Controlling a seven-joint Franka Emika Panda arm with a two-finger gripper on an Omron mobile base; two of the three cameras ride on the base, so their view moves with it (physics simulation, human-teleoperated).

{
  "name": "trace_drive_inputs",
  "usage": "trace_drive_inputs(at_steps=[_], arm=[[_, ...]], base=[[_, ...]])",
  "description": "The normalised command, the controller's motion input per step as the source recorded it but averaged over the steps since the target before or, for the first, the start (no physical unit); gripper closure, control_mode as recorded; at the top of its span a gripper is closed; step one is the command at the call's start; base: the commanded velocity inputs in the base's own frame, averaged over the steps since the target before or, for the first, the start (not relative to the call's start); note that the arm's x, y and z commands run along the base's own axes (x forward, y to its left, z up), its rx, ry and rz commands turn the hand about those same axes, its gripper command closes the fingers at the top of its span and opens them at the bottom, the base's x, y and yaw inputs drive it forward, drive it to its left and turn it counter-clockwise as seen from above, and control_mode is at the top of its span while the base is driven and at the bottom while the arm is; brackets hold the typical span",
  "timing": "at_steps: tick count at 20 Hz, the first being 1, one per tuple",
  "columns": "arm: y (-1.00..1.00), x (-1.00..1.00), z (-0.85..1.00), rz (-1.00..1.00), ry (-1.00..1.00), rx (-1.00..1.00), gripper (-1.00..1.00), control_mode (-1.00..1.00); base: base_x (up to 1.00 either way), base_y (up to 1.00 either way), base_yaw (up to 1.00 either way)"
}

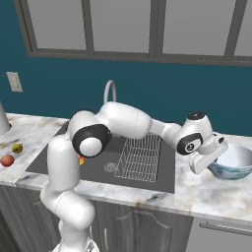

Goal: Remove the pear and peach from the sink. Then move the bowl and cup from the counter to the sink for washing.

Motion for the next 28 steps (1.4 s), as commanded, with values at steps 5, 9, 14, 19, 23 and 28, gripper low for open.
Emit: trace_drive_inputs(at_steps=[5, 9, 14, 19, 23, 28], arm=[[0.15, -0.22, 0.18, 0.11, 0.01, 0.03, 1.0, -1.0], [0.16, -0.19, 0.15, 0.09, 0.01, 0.02, 1.0, -1.0], [0.16, -0.19, 0.14, 0.07, 0.01, 0.03, 1.0, -1.0], [0.19, -0.21, 0.12, 0.04, 0.0, 0.04, 1.0, -1.0], [0.25, -0.2, 0.15, 0.04, 0.01, 0.03, 1.0, -1.0], [0.25, -0.17, 0.19, 0.06, 0.0, 0.01, 1.0, -1.0]], base=[[0.0, 0.0, 0.0], [0.0, 0.0, 0.0], [0.0, 0.0, 0.0], [0.0, 0.0, 0.0], [0.0, 0.0, 0.0], [0.0, 0.0, 0.0]])
